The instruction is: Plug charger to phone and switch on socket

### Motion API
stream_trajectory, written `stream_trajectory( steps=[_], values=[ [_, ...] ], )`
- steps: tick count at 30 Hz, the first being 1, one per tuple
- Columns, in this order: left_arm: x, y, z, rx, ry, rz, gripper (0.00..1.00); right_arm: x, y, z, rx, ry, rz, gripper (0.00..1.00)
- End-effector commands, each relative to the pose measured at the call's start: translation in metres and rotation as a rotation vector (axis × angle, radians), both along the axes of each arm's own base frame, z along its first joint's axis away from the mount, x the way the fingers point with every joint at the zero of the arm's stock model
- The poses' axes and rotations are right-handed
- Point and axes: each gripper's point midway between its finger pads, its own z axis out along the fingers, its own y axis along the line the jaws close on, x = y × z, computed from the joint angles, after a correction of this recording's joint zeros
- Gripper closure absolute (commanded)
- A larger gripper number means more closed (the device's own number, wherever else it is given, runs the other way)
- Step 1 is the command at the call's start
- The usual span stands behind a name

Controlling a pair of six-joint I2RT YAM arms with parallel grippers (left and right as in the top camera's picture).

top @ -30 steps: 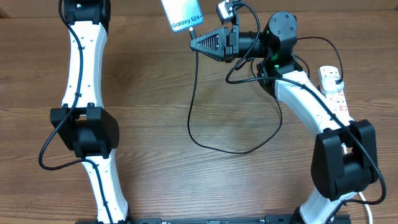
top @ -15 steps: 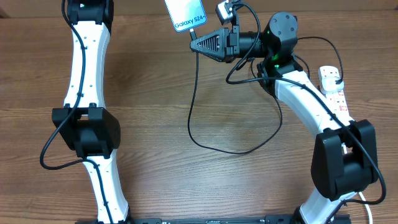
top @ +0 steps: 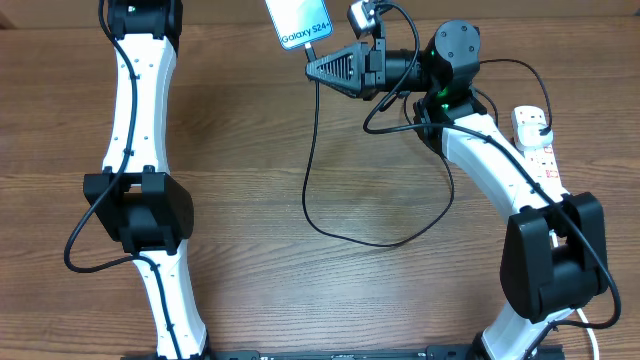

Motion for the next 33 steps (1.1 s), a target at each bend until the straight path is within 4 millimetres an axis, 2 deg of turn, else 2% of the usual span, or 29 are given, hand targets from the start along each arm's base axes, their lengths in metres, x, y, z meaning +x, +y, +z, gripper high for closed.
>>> stream_trajectory(
  steps=[1, 9, 25, 33],
  values=[
    [-0.011, 0.003, 0.020, -0.016, -0.015, -0.012, 0.96, 0.016, -0.005, 0.011, 0.029, 0.003, -0.081, 0.96],
    [-0.011, 0.026, 0.037, -0.047, -0.045, 0.019, 0.96, 0.016, -0.008, 0.015, 0.040, -0.032, -0.084, 0.96],
    [-0.009, 0.027, 0.037, -0.052, -0.042, 0.031, 0.96, 0.005, -0.009, 0.032, 0.081, -0.078, -0.053, 0.96],
    [-0.009, 0.027, 0.037, -0.052, -0.042, 0.029, 0.96, 0.013, -0.004, 0.007, 0.066, -0.062, -0.031, 0.96]
  ],
)
